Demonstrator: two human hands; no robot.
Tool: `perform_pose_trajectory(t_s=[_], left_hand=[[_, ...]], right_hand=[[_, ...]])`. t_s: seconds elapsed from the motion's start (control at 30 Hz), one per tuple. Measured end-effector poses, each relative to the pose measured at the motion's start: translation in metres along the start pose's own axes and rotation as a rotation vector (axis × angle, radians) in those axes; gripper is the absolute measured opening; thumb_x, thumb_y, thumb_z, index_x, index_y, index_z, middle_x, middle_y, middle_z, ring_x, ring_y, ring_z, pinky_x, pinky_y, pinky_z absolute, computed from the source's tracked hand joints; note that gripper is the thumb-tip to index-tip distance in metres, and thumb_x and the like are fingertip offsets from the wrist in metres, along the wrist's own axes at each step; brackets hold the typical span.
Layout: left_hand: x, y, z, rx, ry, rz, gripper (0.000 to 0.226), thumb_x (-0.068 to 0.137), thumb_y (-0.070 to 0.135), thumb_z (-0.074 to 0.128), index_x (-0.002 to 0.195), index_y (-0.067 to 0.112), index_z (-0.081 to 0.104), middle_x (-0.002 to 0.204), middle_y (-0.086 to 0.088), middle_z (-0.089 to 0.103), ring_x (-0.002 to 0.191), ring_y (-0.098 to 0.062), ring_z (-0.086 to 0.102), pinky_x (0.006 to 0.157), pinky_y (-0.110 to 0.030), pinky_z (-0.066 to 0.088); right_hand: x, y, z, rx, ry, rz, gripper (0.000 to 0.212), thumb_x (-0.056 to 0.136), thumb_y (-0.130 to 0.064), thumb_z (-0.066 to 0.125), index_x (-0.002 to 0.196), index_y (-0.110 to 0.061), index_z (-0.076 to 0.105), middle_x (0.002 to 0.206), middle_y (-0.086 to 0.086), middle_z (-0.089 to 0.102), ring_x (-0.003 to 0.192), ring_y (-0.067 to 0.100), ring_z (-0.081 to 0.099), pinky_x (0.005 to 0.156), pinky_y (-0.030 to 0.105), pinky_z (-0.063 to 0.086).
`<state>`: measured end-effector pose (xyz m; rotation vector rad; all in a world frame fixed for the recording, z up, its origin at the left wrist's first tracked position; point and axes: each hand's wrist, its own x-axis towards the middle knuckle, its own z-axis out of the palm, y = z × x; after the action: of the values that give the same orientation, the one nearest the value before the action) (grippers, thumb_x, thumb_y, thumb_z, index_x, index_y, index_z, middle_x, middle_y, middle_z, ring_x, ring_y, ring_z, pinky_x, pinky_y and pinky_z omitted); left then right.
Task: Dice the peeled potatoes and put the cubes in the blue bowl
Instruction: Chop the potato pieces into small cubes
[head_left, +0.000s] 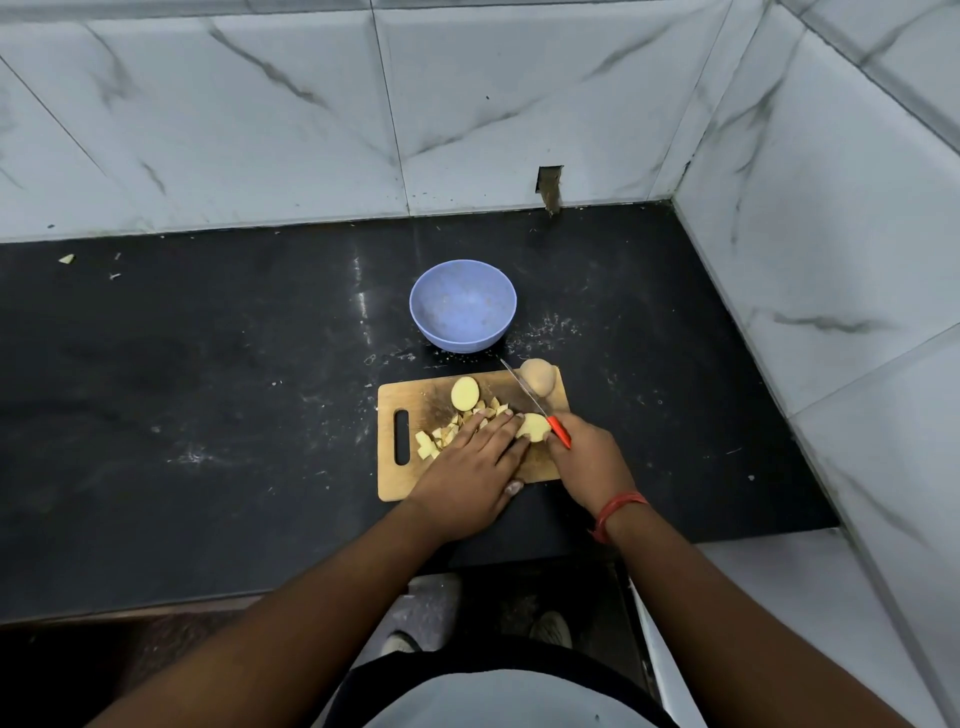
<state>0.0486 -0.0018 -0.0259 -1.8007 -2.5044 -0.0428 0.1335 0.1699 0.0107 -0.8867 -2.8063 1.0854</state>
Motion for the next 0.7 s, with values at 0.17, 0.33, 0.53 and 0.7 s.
perform_pose_trajectory(t_s=[0.17,0.33,0.53,0.7], left_hand=[[0.004,-0.003,-0.004,0.055,-0.031,0.075,0.06,0.103,0.045,0.036,0.147,0.004,0.046,0.155,-0.017,0.041,0.146,-0.03,0.035,0.125,-0.044,0.009],[0.013,-0.007,-0.01,0.057,-0.062,0.104,0.06,0.104,0.045,0.035,0.146,0.003,0.047,0.153,-0.017,0.044,0.144,-0.032,0.036,0.125,-0.044,0.008],[0.014,-0.009,-0.011,0.046,-0.08,0.117,0.061,0.104,0.045,0.033,0.147,0.003,0.046,0.154,-0.017,0.043,0.145,-0.032,0.034,0.126,-0.044,0.011],[0.013,-0.009,-0.013,0.044,-0.066,0.129,0.06,0.104,0.044,0.036,0.148,0.004,0.045,0.154,-0.017,0.042,0.145,-0.032,0.034,0.123,-0.041,0.008]], right_hand=[[-0.013,-0.002,-0.01,0.089,0.013,0.056,0.016,0.101,-0.03,0.042,0.097,-0.019,0.053,0.083,0.0,0.062,0.076,0.018,0.06,0.063,0.031,0.042],[-0.043,-0.001,-0.01,-0.156,-0.149,0.063,0.016,0.103,-0.03,0.032,0.105,-0.016,0.041,0.085,0.006,0.062,0.074,0.022,0.062,0.066,0.038,0.05],[-0.05,-0.006,-0.003,-0.291,-0.208,0.101,0.02,0.102,-0.025,0.032,0.11,-0.009,0.042,0.099,0.015,0.065,0.085,0.03,0.065,0.072,0.039,0.052],[-0.043,-0.02,0.003,-0.328,-0.288,0.255,0.025,0.096,-0.008,0.031,0.118,-0.005,0.042,0.112,0.017,0.063,0.101,0.032,0.063,0.075,0.035,0.044]])
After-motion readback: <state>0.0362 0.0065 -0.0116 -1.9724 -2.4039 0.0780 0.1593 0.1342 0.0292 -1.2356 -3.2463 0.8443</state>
